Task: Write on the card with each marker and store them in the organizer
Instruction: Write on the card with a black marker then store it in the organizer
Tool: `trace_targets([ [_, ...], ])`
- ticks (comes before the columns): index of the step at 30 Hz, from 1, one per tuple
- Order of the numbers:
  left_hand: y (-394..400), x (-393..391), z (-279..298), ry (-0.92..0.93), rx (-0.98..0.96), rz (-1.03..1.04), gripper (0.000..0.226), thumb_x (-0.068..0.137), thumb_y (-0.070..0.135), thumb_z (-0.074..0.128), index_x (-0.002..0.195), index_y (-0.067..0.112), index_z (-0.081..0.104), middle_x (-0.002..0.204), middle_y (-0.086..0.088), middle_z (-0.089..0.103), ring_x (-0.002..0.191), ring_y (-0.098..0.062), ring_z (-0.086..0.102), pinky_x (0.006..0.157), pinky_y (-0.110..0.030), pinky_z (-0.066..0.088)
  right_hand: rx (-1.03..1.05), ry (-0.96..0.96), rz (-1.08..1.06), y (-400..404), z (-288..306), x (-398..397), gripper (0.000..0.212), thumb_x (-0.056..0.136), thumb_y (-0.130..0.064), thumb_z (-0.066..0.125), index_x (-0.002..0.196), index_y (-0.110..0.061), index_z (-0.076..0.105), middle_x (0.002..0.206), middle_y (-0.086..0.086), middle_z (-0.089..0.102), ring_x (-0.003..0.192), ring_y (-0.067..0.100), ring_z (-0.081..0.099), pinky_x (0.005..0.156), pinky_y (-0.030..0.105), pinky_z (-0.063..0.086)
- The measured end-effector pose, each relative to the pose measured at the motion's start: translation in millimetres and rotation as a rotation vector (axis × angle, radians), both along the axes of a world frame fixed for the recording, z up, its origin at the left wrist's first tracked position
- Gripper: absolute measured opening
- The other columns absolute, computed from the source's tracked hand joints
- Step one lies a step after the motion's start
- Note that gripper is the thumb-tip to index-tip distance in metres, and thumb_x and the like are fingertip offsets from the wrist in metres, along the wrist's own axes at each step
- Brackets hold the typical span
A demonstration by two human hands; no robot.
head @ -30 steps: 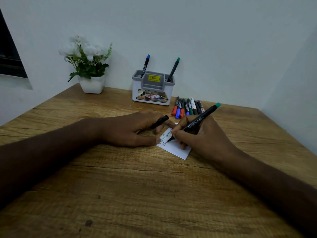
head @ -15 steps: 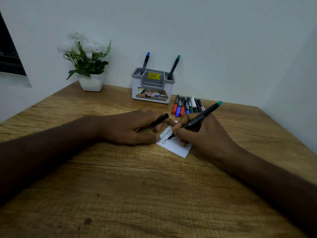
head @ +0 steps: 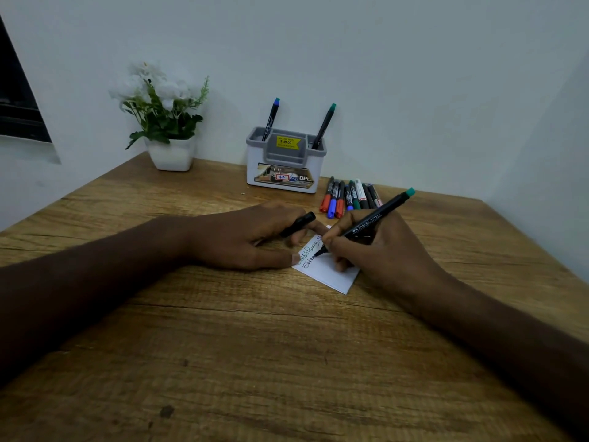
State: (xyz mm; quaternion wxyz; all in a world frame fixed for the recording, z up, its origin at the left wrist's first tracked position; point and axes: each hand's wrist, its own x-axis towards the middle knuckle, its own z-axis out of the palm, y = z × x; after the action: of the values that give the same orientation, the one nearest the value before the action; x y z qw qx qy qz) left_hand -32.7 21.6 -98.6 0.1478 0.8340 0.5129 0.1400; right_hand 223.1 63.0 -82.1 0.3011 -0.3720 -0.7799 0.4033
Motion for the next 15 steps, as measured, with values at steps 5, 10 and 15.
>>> trace_targets([
  [5,5.8,-3.8,-10.7,-0.014,0.057,0.046,0.024,0.092,0.076,0.051,0.109,0.073,0.034,0.129,0.029,0.036,0.123,0.004,0.037,0.111,-0.039,0.043,0.005,0.096,-0.015,1.0,1.6,0.8,0.004,0.095,-0.014,0.076,0.094,-0.010,0.076,0.076,0.005,0.079,0.066,0.016,0.076,0.066,0.024,0.061],
  [10,6.1,-2.8,-11.3,-0.032,0.051,0.073,0.025,0.092,0.079,0.050,0.110,0.071,0.034,0.130,0.025,0.042,0.124,0.003,0.039,0.110,-0.041,0.045,0.024,0.079,0.016,6.2,8.2,6.8,0.019,0.097,-0.027,0.075,0.096,-0.009,0.079,0.075,0.006,0.079,0.059,0.013,0.070,0.058,0.021,0.057],
  [15,7.9,-5.2,-14.9,-0.027,0.055,0.101,0.027,0.090,0.081,0.049,0.111,0.070,0.035,0.142,0.013,0.049,0.127,-0.002,0.043,0.113,-0.041,0.043,-0.015,0.015,0.066,9.4,7.5,7.7,0.010,0.093,-0.004,0.074,0.093,-0.013,0.079,0.077,0.011,0.080,0.065,0.019,0.074,0.064,0.027,0.062],
])
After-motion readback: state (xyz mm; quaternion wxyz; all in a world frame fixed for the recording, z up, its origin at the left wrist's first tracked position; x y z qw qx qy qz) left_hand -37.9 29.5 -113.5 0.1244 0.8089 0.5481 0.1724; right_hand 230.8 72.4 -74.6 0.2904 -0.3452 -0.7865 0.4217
